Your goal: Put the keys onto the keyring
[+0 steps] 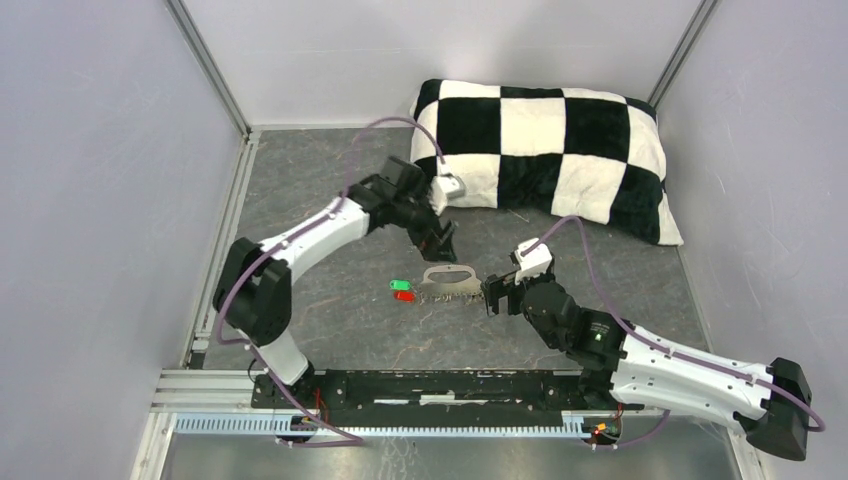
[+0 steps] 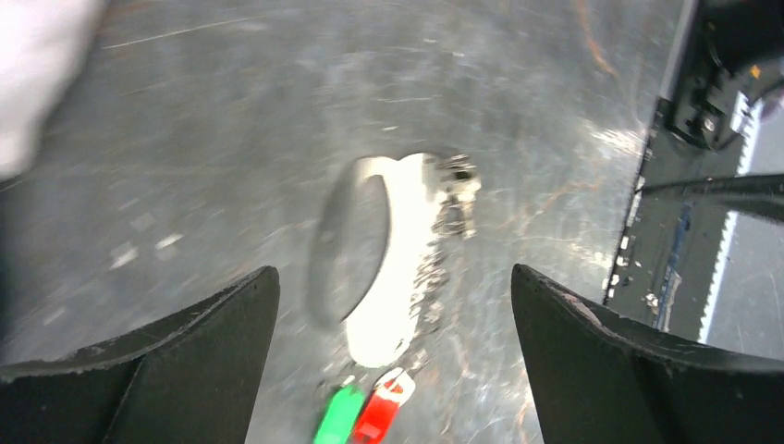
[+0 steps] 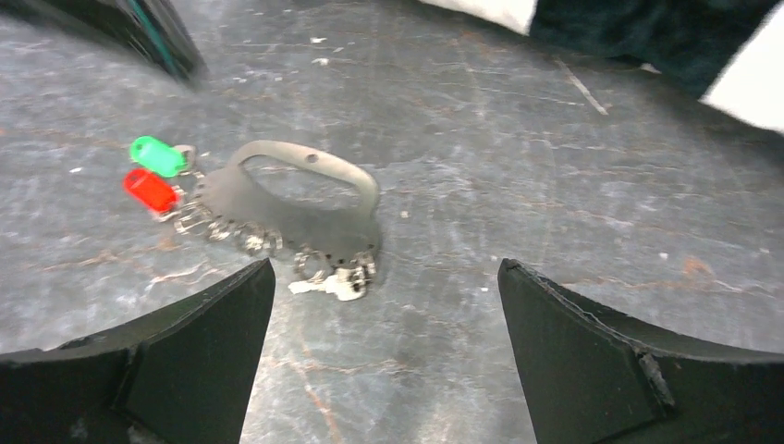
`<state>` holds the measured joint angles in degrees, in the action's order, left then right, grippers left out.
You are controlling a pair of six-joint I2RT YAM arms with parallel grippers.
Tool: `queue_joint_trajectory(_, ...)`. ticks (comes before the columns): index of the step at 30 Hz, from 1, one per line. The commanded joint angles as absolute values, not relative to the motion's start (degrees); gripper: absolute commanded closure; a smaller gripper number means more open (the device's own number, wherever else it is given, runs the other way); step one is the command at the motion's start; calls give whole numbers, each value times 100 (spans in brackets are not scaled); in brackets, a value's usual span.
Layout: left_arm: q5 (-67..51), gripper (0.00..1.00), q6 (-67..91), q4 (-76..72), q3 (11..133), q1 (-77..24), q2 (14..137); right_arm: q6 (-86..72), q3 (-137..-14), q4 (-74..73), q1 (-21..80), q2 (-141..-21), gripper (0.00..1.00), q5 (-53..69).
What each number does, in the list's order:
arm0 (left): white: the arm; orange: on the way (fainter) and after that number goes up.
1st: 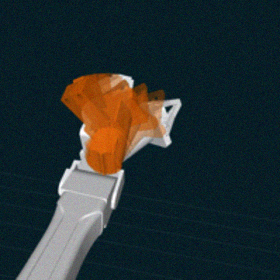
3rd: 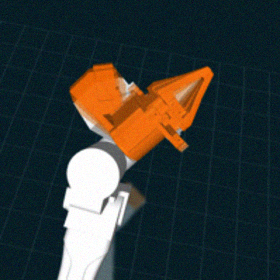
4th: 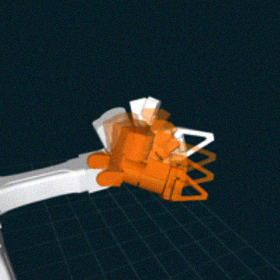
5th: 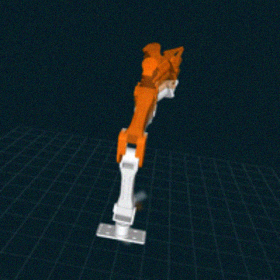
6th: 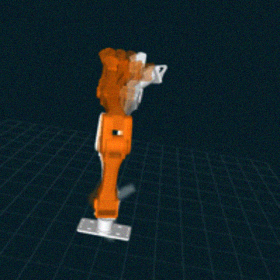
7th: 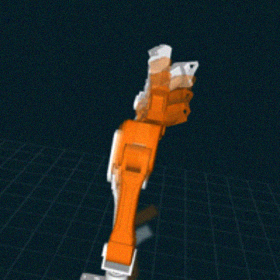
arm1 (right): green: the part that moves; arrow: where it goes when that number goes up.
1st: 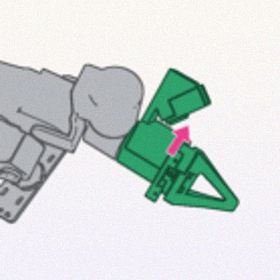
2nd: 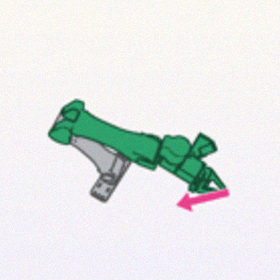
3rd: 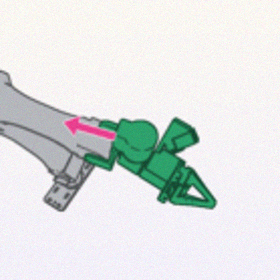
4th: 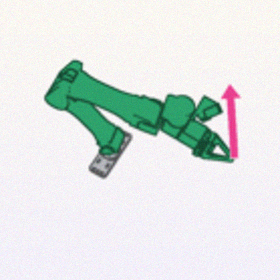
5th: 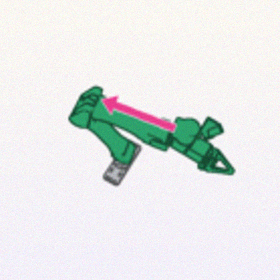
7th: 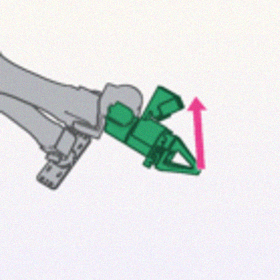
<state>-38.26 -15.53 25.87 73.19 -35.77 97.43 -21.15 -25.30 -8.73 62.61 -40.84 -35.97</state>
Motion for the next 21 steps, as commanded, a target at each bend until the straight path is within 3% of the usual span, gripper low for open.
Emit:
queue_joint_trajectory(1, -3406, 0, -1859, 3544, 7564, -2277, 8781, -1840, -2712, -640, 6099, -4159, 2, -4397)
queue_joint_trajectory(4, -3076, 0, -2379, 3527, 6814, -1456, 7876, -1281, -2304, 42, 6064, -4012, 2, -5271)
queue_joint_trajectory(10, -3143, 0, -2692, 2168, 4534, 368, 6041, 955, -856, 2771, 5588, -3748, 2, -6860)
queue_joint_trajectory(14, -3312, 0, -2258, 1064, 3557, 1063, 5728, 1022, -376, 3513, 4658, -3641, 2, -6743)
queue_joint_trajectory(21, -3582, 0, -943, -1566, 2777, 1607, 6475, 979, 769, 5312, 2946, -4061, 2, -5551)
